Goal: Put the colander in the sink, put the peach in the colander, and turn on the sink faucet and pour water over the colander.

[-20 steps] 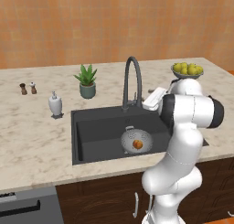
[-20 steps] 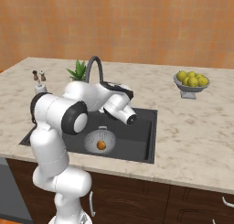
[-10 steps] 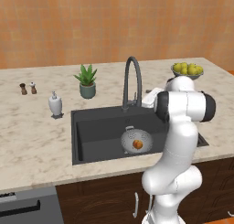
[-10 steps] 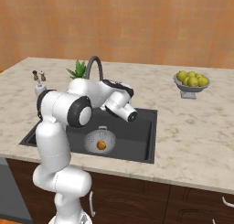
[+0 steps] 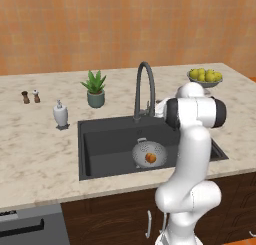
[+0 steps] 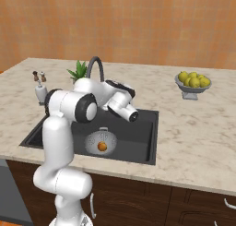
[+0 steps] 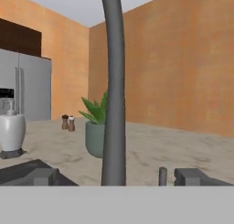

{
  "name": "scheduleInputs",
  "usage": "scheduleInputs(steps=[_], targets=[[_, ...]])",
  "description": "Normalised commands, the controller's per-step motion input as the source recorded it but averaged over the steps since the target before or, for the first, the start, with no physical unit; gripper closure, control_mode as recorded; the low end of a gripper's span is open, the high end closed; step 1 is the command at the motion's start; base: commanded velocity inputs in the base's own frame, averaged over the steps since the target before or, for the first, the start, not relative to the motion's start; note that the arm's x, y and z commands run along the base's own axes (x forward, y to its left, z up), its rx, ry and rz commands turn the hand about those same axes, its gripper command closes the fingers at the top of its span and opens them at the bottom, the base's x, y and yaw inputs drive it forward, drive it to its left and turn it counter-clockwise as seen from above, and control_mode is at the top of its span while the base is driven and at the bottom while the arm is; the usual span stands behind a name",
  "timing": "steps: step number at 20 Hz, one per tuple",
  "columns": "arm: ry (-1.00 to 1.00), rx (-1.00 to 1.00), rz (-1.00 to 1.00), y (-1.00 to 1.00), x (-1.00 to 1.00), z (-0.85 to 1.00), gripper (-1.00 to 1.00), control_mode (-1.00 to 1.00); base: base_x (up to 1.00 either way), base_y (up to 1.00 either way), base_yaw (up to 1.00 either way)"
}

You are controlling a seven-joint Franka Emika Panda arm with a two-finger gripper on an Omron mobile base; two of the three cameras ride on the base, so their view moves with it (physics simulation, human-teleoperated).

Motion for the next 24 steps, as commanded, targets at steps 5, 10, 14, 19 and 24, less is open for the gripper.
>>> scheduleInputs(steps=[5, 10, 14, 19, 24], targets=[[0.05, 0.03, 0.01, 0.0, 0.29, -0.27, -1.0, -1.0, 0.0, 0.0, 0.0], [0.03, 0.03, 0.01, 0.0, 0.37, -0.16, -1.0, -1.0, 0.0, 0.0, 0.0], [0.02, 0.02, 0.0, 0.02, 0.44, -0.13, -1.0, -1.0, 0.0, 0.0, 0.0], [0.02, 0.01, 0.0, 0.03, 0.41, -0.17, -1.0, -1.0, 0.0, 0.0, 0.0], [0.02, 0.0, 0.0, 0.06, 0.34, -0.2, -1.0, -1.0, 0.0, 0.0, 0.0]])
